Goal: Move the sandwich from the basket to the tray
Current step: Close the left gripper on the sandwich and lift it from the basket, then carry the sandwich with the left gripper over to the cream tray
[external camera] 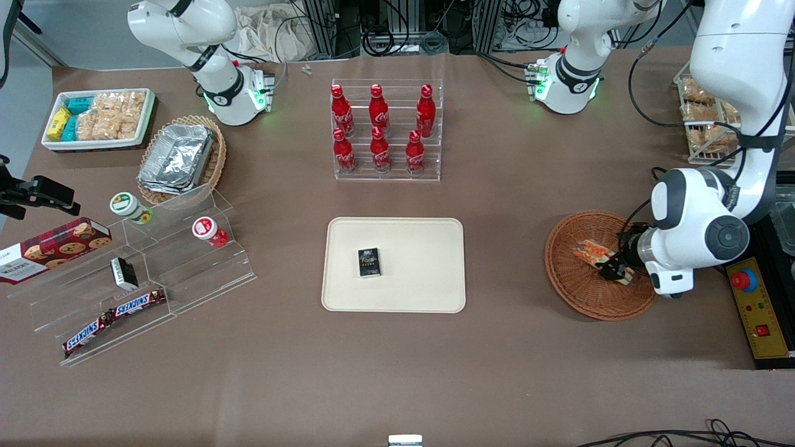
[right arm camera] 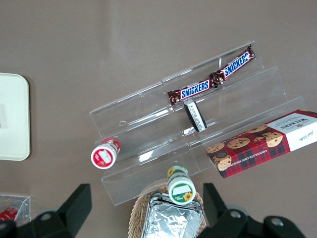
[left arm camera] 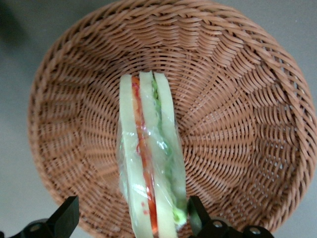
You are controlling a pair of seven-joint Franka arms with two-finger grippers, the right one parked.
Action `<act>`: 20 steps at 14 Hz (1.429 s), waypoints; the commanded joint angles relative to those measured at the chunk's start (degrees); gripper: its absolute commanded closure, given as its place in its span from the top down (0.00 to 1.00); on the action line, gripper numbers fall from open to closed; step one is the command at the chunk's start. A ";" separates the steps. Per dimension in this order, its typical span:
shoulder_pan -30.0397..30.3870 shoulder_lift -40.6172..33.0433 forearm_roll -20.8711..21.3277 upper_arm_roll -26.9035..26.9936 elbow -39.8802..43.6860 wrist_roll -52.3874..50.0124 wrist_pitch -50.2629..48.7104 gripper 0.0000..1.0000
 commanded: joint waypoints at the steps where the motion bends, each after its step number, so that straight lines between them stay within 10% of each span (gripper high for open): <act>1: -0.46 -0.82 0.51 -0.50 5.92 -1.23 -7.76 1.00; 14: -0.02 4.63 1.13 0.03 -1.80 -7.65 7.43 0.97; 16: -0.02 4.81 0.95 -0.15 -0.66 -11.32 7.69 0.01; 20: -0.55 4.11 1.04 -1.02 3.11 -10.03 4.72 0.00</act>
